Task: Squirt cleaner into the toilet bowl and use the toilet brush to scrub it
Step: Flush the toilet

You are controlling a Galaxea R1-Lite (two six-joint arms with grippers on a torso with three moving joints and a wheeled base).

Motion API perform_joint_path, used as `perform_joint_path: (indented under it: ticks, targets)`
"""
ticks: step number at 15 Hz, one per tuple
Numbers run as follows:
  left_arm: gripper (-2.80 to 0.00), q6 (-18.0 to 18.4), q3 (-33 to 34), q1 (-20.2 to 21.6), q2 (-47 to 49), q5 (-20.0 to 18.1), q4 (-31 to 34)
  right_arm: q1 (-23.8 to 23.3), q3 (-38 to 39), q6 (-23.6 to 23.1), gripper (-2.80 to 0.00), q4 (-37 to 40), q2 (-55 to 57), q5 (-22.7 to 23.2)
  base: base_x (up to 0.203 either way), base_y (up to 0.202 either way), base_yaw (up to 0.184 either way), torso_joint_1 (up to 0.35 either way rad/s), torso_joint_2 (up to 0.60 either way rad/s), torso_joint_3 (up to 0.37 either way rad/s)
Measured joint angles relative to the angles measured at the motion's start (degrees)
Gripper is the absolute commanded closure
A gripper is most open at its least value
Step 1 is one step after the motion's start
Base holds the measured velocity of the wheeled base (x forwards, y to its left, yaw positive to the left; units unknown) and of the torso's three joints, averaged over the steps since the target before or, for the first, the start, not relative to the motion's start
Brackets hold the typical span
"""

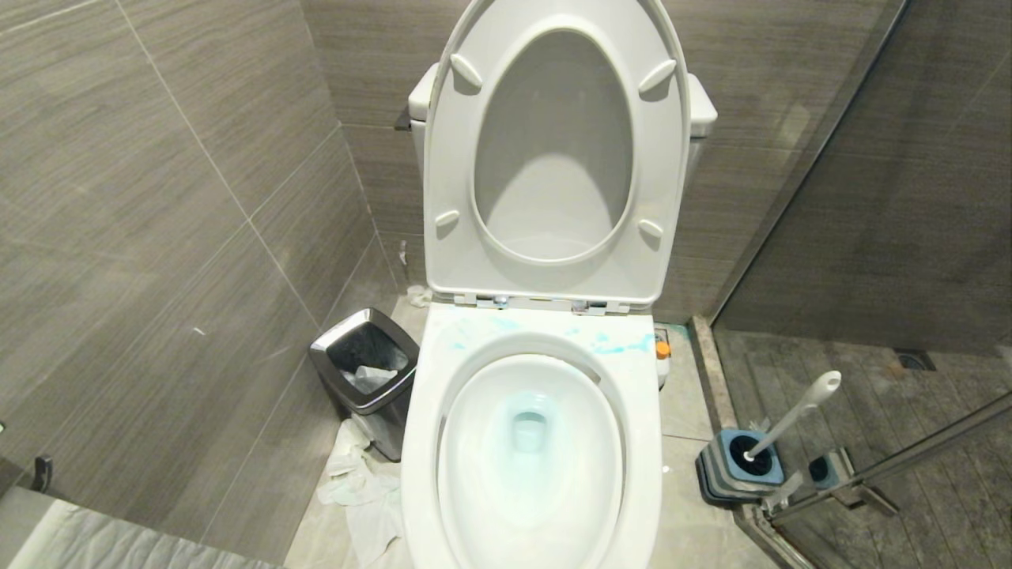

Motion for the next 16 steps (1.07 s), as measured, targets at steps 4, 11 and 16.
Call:
perform_joint_path:
  ticks: [4, 11, 16]
  targets:
    - [0.0, 0.01, 0.0, 0.0, 0.0, -0.01, 0.01, -0.02, 2.26, 0.1, 0.0, 0.02, -1.58, -6.58, 0.0, 0.0, 0.0, 0.0, 0.0, 0.0]
    - [0.0, -0.02, 0.0, 0.0, 0.0, -0.02, 0.0, 1.62, 3.41, -0.85, 0.0, -0.88, -1.91, -19.06, 0.0, 0.0, 0.0, 0.0, 0.0, 0.0]
    - [0.0, 0.0, 0.0, 0.0, 0.0, -0.02, 0.0, 11.04, 7.59, -1.71, 0.0, -4.41, -2.61, -30.97, 0.0, 0.0, 0.0, 0.0, 0.0, 0.0]
